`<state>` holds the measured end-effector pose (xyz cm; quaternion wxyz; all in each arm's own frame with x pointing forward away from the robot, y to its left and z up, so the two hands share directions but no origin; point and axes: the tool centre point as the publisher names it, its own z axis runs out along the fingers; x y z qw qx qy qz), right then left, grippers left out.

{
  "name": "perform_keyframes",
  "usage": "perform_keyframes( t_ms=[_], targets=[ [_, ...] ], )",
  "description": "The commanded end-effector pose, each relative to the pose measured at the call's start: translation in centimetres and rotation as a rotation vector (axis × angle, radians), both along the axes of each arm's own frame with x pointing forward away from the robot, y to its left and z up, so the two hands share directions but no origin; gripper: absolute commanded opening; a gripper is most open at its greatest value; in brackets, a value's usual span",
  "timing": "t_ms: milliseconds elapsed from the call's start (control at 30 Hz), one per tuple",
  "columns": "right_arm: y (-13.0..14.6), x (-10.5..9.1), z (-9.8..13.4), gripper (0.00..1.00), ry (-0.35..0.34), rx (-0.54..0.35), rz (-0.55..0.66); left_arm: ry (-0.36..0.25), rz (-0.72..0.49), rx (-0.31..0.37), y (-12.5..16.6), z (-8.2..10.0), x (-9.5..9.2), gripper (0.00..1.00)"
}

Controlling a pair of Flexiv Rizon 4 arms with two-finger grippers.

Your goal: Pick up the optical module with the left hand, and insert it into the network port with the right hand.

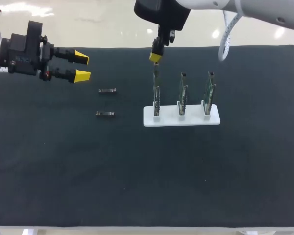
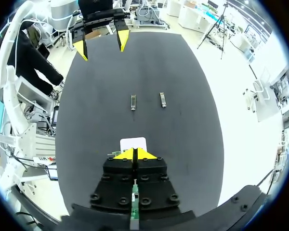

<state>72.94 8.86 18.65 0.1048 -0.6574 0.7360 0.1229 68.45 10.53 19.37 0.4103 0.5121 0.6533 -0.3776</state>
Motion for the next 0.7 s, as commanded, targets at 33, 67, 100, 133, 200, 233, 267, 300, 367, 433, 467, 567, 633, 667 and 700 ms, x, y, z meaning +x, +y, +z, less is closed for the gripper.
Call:
perform_keyframes(
  t_ms=[33,67,100,133,200,233,267,300,367,433,467,567,633,667,700],
  targets=[
    [0.0,0.2,-0.2,0.0,0.006,0.002,0.002,0.001,0.0,0.003,-0.1,0.0,0.1,1.0],
    [0.0,0.3,-0.3,0.0,0.007,0.003,0.002,0.001,0.0,0.003,-0.1,0.0,0.1,1.0],
    [0.0,0.3,-0.4,0.0,0.009,0.004,0.003,0.001,0.0,0.003,-0.1,0.0,0.1,1.0],
    [0.0,0.2,-0.6,0.0,0.012,0.008,0.002,0.001,0.0,0.003,-0.1,0.0,0.1,1.0],
    [0.1,0.2,-0.7,0.0,0.015,0.01,0.003,0.001,0.0,0.003,-0.1,0.0,0.1,1.0],
    [0.2,0.1,-0.8,0.0,0.019,0.012,0.003,0.001,0.0,0.003,-0.1,0.0,0.1,1.0],
    [0.2,0.1,-1.0,0.0,0.021,0.013,0.003,0.001,0.0,0.003,-0.1,0.0,0.1,1.0],
    [0.2,0.1,-1.0,0.0,0.022,0.014,0.003,0.001,0.0,0.003,-0.1,0.0,0.1,1.0],
    [0.1,0.1,-1.3,0.0,0.024,0.018,0.002,0.001,0.0,0.003,-0.1,0.0,0.1,1.0],
    [0.1,0.1,-1.5,0.0,0.023,0.02,0.002,0.001,0.0,0.003,-0.1,0.0,0.1,1.0],
    [0.1,0.1,-1.6,0.0,0.025,0.02,0.002,0.001,0.0,0.003,-0.1,0.0,0.1,1.0],
    [0.2,0.2,-1.7,0.0,0.029,0.022,0.004,0.001,0.0,0.003,-0.1,0.0,0.1,1.0],
    [0.2,0.2,-1.9,0.0,0.032,0.024,0.005,0.001,0.0,0.003,-0.1,0.0,0.1,1.0],
    [0.2,0.2,-2.0,0.0,0.035,0.024,0.006,0.001,0.0,0.003,-0.1,0.0,0.1,1.0],
    [0.2,0.3,-2.1,0.0,0.036,0.025,0.006,0.001,0.0,0.003,-0.1,0.0,0.1,1.0]
  ],
)
